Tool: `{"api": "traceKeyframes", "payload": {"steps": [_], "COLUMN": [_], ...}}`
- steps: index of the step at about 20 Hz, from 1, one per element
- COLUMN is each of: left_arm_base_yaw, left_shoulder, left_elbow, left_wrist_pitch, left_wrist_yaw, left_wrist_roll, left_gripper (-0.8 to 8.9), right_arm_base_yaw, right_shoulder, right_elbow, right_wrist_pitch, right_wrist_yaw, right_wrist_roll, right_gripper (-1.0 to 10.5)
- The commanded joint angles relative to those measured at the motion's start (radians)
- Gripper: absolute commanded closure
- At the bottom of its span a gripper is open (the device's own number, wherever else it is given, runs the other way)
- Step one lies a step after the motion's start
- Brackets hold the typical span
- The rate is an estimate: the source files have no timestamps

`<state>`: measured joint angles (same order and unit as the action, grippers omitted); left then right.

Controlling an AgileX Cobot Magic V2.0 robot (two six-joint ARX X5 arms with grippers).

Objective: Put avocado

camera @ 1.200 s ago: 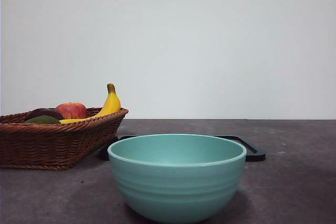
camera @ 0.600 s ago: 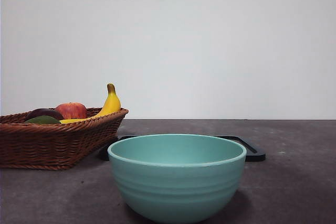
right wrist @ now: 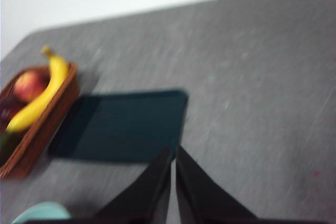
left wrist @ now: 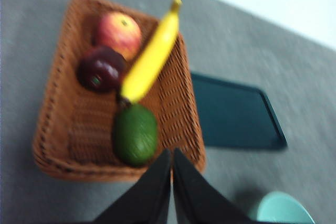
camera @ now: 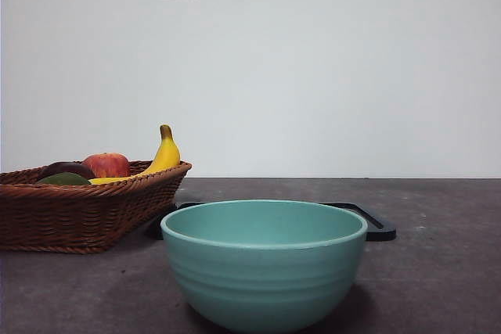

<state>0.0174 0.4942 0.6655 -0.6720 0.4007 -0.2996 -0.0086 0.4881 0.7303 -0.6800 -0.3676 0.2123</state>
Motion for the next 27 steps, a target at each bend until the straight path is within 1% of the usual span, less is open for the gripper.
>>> {"api": "traceKeyframes", "payload": {"steps": [1,2,5,6,9,13,17,18,19,20,21,22,23,24,27], "left_arm_base_yaw": [-0.009,-0.014,-0.047,-0.058,-0.092,-0.117,-0.117,-0.117,-0.117,-0.117,-0.117,-0.117,-0.117,-0.117,-0.117], "left_shoulder": [0.058,0.074,0.139,0.147,0.158,0.159,0.159,0.159,0.159,0.159,0.159,0.159,0.159,0.159,0.161], "left_elbow": [0.075,0.093,0.161,0.170,0.179,0.179,0.179,0.179,0.179,0.179,0.179,0.179,0.179,0.179,0.179], "left_wrist_pitch": [-0.073,-0.098,-0.211,-0.230,-0.272,-0.312,-0.307,-0.307,-0.307,-0.307,-0.306,-0.301,-0.299,-0.299,-0.294], "left_wrist_yaw": [0.032,0.040,0.077,0.085,0.108,0.109,0.109,0.109,0.108,0.108,0.108,0.108,0.108,0.108,0.099], "left_wrist_roll": [0.087,0.101,0.155,0.159,0.167,0.180,0.179,0.177,0.175,0.175,0.175,0.175,0.175,0.175,0.175], "left_gripper": [8.04,8.04,8.04,8.04,8.05,8.05,8.03,7.73,7.05,5.98,4.89,4.17,3.83,3.59,3.47], "right_arm_base_yaw": [0.021,0.030,0.095,0.116,0.199,0.265,0.276,0.276,0.275,0.275,0.275,0.275,0.276,0.275,0.275], "right_shoulder": [0.063,0.083,0.163,0.177,0.199,0.206,0.210,0.210,0.210,0.210,0.210,0.210,0.210,0.210,0.210], "right_elbow": [0.085,0.109,0.195,0.204,0.211,0.211,0.211,0.211,0.211,0.211,0.211,0.211,0.211,0.211,0.211], "right_wrist_pitch": [-0.091,-0.124,-0.256,-0.280,-0.343,-0.363,-0.361,-0.361,-0.361,-0.361,-0.361,-0.361,-0.361,-0.361,-0.361], "right_wrist_yaw": [-0.024,-0.032,-0.094,-0.107,-0.111,-0.106,-0.107,-0.107,-0.106,-0.106,-0.105,-0.104,-0.104,-0.104,-0.104], "right_wrist_roll": [-0.069,-0.080,-0.125,-0.137,-0.166,-0.178,-0.179,-0.176,-0.175,-0.174,-0.171,-0.167,-0.165,-0.161,-0.160], "right_gripper": [9.4,9.4,9.4,9.4,9.4,9.4,9.4,9.3,9.1,8.4,7.5,6.6,6.0,5.7,5.7]}}
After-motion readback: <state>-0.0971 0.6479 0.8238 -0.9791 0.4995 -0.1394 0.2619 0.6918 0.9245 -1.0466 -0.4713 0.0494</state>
